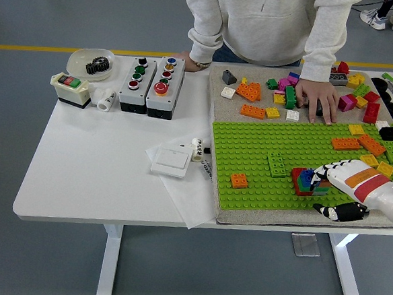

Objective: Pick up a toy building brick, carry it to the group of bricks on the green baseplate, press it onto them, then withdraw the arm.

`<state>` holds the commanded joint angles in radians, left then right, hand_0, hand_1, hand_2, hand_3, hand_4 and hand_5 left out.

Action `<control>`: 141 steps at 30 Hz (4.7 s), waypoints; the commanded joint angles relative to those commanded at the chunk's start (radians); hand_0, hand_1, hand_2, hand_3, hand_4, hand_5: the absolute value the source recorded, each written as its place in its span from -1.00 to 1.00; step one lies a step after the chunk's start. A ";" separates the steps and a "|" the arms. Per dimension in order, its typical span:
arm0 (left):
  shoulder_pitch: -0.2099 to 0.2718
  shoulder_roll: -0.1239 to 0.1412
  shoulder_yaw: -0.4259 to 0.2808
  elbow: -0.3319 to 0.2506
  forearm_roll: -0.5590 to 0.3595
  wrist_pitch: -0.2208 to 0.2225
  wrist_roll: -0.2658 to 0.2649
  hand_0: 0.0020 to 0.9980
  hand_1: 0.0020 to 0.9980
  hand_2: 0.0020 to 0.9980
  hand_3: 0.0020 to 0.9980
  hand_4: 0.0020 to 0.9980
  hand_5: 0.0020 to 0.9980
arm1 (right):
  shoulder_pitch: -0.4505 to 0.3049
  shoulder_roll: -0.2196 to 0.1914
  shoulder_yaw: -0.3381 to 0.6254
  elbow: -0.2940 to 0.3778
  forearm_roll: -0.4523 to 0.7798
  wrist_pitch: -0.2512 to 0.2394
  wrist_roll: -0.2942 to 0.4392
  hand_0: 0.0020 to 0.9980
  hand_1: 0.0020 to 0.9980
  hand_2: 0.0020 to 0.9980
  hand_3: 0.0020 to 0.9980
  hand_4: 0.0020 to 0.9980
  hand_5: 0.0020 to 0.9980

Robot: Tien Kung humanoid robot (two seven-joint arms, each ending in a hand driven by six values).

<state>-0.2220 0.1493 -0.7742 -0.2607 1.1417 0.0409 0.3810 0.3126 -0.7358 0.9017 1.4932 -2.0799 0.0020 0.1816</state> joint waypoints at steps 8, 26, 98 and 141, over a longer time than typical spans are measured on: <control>-0.002 0.000 0.003 0.000 -0.005 0.001 -0.001 0.55 0.53 0.45 0.20 0.35 0.19 | -0.001 0.000 0.001 -0.002 -0.004 0.004 -0.003 0.40 0.39 0.44 0.15 0.44 -0.22; 0.003 0.000 0.000 -0.001 0.000 -0.003 0.002 0.55 0.52 0.45 0.20 0.35 0.19 | -0.011 0.002 0.030 0.011 0.004 0.002 -0.001 0.40 0.39 0.45 0.15 0.45 -0.21; 0.000 -0.021 0.021 0.004 -0.024 0.010 -0.024 0.53 0.53 0.46 0.20 0.35 0.19 | -0.055 0.198 0.440 -0.115 1.543 0.118 -0.142 1.00 0.81 0.81 0.90 1.00 1.00; 0.018 -0.025 0.032 0.006 -0.037 0.018 -0.031 0.51 0.52 0.45 0.20 0.35 0.19 | -0.077 0.215 0.463 -0.162 1.539 0.064 -0.144 0.94 0.74 0.77 0.80 1.00 1.00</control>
<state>-0.2035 0.1248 -0.7426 -0.2552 1.1050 0.0593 0.3495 0.2357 -0.5204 1.3648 1.3311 -0.5410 0.0658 0.0380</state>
